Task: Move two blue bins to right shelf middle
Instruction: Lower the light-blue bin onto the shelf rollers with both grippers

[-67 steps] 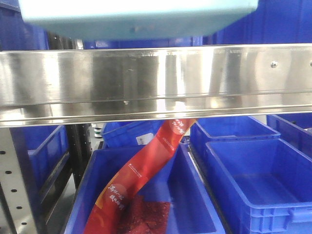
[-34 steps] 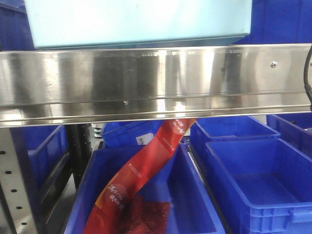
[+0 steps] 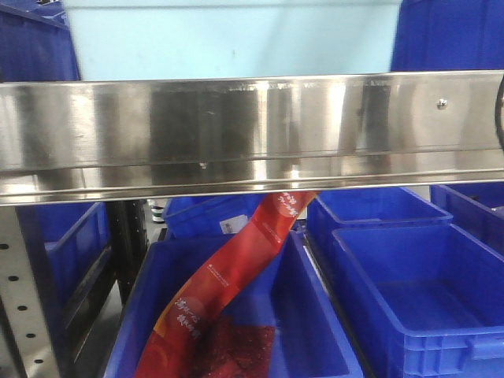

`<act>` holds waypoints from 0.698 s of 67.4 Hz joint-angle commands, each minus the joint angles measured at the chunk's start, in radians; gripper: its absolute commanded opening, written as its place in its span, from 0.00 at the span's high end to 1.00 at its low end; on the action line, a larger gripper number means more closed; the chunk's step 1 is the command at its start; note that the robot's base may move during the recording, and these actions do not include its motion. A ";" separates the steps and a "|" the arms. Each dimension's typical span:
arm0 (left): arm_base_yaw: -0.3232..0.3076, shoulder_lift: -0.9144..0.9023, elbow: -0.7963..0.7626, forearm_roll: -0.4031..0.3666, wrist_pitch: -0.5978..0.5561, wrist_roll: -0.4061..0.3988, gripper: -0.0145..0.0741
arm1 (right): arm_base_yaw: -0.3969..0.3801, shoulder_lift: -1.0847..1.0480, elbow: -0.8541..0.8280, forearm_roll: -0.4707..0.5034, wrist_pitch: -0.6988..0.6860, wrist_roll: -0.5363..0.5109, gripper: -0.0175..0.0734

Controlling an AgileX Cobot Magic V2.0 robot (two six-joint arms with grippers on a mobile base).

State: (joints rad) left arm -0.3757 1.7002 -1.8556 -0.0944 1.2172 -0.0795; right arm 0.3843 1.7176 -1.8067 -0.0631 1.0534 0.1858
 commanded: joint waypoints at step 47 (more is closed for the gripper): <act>-0.003 -0.645 0.292 0.162 -0.144 -0.001 0.96 | -0.004 -0.597 0.327 -0.065 -0.056 -0.004 0.99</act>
State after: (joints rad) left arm -0.3757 1.1249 -1.6473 0.0519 1.1412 -0.0785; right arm 0.3843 1.1903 -1.5719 -0.1100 1.0456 0.1858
